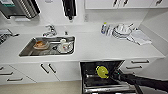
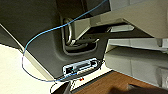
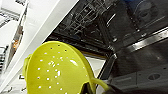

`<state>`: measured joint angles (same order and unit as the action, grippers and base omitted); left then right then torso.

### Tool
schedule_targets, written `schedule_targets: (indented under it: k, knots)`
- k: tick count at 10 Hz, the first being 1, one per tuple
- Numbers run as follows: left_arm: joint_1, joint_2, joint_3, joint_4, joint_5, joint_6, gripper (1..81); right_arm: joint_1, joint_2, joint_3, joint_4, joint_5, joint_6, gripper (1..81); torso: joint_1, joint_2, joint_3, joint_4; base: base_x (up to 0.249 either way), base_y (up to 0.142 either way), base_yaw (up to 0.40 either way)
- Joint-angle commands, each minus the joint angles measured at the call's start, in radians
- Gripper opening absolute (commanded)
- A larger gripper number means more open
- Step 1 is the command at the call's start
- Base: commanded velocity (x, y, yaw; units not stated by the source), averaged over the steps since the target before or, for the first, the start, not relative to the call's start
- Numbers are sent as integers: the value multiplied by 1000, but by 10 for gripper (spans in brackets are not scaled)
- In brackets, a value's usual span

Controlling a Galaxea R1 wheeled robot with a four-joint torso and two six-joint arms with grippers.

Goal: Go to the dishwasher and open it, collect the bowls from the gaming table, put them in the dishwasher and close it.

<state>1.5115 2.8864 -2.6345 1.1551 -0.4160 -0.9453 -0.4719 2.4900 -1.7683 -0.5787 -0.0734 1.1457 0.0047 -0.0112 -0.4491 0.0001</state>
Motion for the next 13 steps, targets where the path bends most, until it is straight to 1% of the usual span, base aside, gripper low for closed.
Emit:
schedule_targets:
  k: [1,3,4,6,9,10,13]
  knots:
    - [29,-11,-10,5,25,2,811,161,16,-62,34,-49,3,10,0,0,0,0,0,0,0]
    - [29,-11,-15,5,25,2,811,175,6,-74,50,-51,5,10,0,0,0,0,0,0,0]
    - [28,-11,-15,5,25,2,811,192,-3,-86,62,-51,6,10,0,0,0,0,0,0,0]
    - [34,-16,-15,0,23,2,811,235,-27,-74,83,-52,6,10,0,0,0,0,0,0,0]
    - [36,-15,-15,-3,23,2,811,241,-55,-63,86,-52,6,10,0,0,0,0,0,0,0]
    - [36,-15,-15,-3,25,2,811,241,-64,-60,97,-52,6,811,0,0,0,0,0,0,0]
    - [34,-15,-15,-3,25,2,811,239,-81,-32,102,-51,6,811,0,0,0,0,0,0,0]
